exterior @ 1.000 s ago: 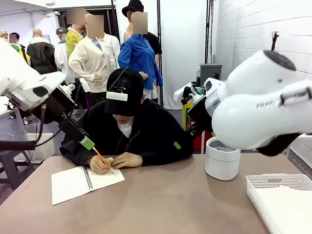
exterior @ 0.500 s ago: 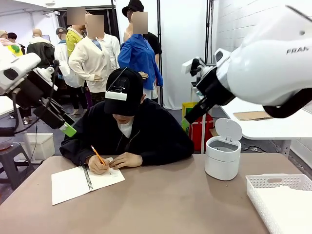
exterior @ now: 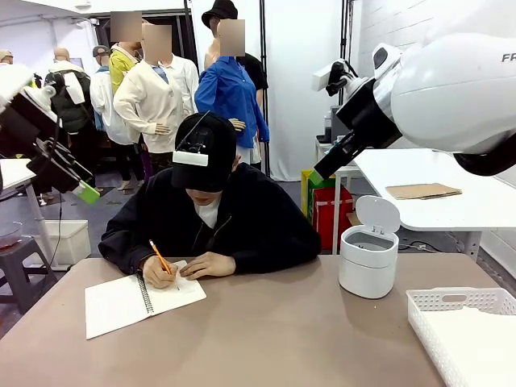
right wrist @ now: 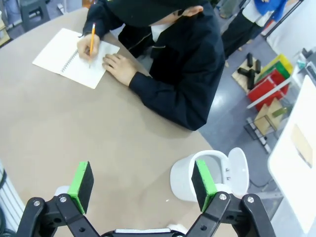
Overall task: Sort the paper based on its condition.
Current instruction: If a person hands you a paper, place it in the Organizing basket , and if it's crumpled, put it in the Trash can.
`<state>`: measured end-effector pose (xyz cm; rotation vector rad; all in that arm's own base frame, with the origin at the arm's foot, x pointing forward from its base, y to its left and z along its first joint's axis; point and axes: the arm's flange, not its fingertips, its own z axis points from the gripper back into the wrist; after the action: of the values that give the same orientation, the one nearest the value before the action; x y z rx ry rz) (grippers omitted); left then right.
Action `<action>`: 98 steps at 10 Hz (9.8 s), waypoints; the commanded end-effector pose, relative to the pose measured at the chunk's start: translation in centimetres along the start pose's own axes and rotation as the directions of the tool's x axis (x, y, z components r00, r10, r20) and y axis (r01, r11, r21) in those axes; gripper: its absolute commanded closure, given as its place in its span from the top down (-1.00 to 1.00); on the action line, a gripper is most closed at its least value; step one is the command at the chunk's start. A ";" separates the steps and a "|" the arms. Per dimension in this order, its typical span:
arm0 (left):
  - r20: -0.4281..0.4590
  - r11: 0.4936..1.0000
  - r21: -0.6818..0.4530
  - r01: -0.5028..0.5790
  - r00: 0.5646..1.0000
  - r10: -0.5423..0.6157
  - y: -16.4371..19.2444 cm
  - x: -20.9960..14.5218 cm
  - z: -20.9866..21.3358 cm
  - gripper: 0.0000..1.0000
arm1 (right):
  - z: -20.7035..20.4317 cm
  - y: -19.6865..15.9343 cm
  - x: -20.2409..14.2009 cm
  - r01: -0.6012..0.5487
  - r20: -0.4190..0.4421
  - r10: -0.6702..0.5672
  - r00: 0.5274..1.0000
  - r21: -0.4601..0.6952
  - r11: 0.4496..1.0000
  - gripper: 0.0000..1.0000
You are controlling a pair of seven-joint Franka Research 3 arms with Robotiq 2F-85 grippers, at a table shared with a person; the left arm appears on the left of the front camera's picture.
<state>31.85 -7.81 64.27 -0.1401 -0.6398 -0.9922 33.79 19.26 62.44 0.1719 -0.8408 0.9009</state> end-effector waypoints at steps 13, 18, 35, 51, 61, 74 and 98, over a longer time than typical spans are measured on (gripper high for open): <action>0.007 0.994 0.101 -0.033 0.999 0.033 0.4 1.3 3.4 1.00 | 1.6 -1.4 1.1 0.016 0.001 -0.016 1.000 -0.011 1.000 1.00; 0.007 0.994 0.101 -0.033 0.999 0.033 0.4 1.3 3.4 1.00 | 1.6 -1.4 1.1 0.016 0.001 -0.016 1.000 -0.011 1.000 1.00; 0.060 0.995 0.024 -0.095 0.994 0.093 -0.2 4.0 3.2 1.00 | 2.4 -1.3 1.0 0.098 0.032 -0.100 0.994 0.051 0.994 1.00; 0.060 0.995 0.024 -0.095 0.994 0.093 -0.2 4.0 3.2 1.00 | 2.4 -1.3 1.0 0.098 0.032 -0.100 0.994 0.051 0.994 1.00; 0.060 0.995 0.024 -0.095 0.994 0.093 -0.2 4.0 3.2 1.00 | 2.4 -1.3 1.0 0.098 0.032 -0.100 0.994 0.051 0.994 1.00; 0.060 0.995 0.024 -0.095 0.994 0.093 -0.2 4.0 3.2 1.00 | 2.4 -1.3 1.0 0.098 0.032 -0.100 0.994 0.051 0.994 1.00; 0.060 0.995 0.024 -0.095 0.994 0.093 -0.2 4.0 3.2 1.00 | 2.4 -1.3 1.0 0.098 0.032 -0.100 0.994 0.051 0.994 1.00</action>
<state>31.95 -9.60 68.97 -0.1735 -0.6905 -0.8901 33.69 17.97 65.09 0.2671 -0.8369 0.8274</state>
